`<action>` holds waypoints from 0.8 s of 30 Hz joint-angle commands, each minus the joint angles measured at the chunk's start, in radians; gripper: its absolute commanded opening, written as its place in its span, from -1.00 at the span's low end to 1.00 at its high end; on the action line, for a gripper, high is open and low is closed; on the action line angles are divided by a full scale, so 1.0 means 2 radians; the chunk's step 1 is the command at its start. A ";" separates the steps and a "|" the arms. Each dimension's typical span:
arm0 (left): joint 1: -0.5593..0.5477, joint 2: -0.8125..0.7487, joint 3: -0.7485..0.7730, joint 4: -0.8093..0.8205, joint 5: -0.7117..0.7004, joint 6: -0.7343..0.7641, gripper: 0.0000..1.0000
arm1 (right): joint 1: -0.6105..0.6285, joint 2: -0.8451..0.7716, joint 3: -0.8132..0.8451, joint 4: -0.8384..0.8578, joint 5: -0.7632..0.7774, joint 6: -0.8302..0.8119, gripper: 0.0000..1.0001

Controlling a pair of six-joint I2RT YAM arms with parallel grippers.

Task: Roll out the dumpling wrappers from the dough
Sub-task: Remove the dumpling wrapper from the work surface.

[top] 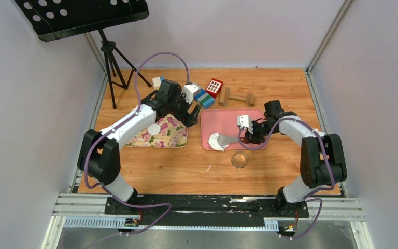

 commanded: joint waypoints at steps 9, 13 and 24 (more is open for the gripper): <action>0.000 0.012 0.032 -0.017 0.074 0.042 1.00 | 0.011 -0.012 0.012 -0.008 -0.029 -0.028 -1.00; -0.022 0.064 0.073 -0.060 0.140 0.094 1.00 | 0.017 -0.016 0.008 -0.004 -0.019 -0.029 -1.00; -0.088 0.149 0.147 0.007 0.213 0.149 1.00 | 0.019 -0.031 0.008 0.006 -0.016 -0.005 -1.00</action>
